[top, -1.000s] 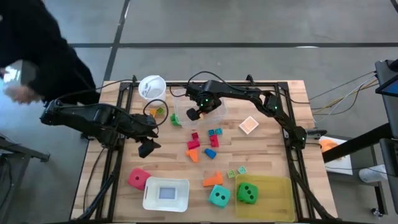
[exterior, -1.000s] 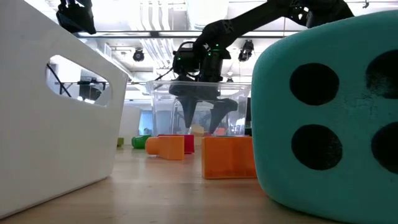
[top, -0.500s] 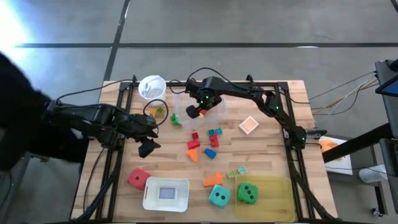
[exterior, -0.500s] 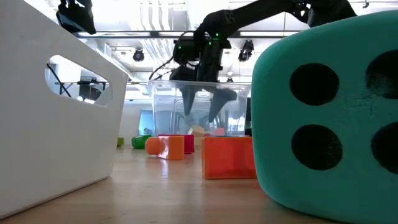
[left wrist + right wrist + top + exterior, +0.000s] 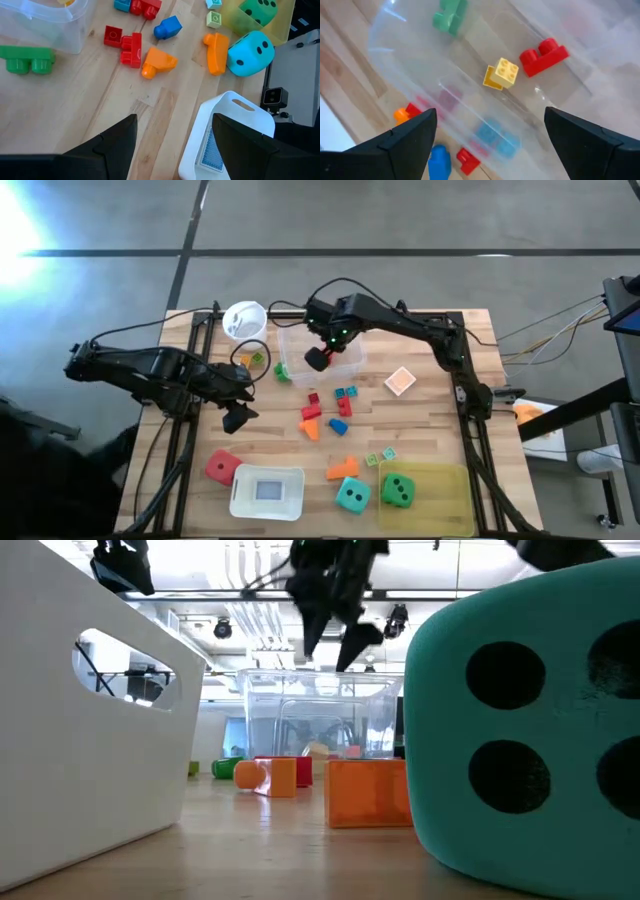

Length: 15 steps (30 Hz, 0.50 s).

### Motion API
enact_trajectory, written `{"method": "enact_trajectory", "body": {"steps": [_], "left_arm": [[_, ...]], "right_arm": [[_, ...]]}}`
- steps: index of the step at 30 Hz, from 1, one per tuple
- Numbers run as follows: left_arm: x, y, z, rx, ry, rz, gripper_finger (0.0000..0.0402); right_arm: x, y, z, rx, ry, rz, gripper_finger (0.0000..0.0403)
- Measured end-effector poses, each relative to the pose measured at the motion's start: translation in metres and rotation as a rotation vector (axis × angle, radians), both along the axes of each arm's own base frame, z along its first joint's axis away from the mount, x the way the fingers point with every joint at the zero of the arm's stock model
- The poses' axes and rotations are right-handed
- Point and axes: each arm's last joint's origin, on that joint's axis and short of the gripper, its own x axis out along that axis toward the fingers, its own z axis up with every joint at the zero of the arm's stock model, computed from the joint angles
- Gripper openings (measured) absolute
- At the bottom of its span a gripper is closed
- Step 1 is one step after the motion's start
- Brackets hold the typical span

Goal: Pick & Place Toys
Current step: Put the orange deck of cards into the white bin

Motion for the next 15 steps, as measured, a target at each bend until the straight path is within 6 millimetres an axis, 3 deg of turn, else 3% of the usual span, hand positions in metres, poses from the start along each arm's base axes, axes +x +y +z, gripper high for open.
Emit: {"method": "enact_trajectory", "body": {"steps": [9, 15], "left_arm": [[0.000, 0.000, 0.000, 0.000, 0.000, 0.000, 0.0262], [0.000, 0.000, 0.000, 0.003, 0.001, -0.003, 0.0262]], "right_arm": [[-0.034, 0.022, 0.040, -0.038, -0.005, 0.081, 0.0361], [-0.069, 0.044, 0.061, -0.091, 0.000, 0.255, 0.0361]]}}
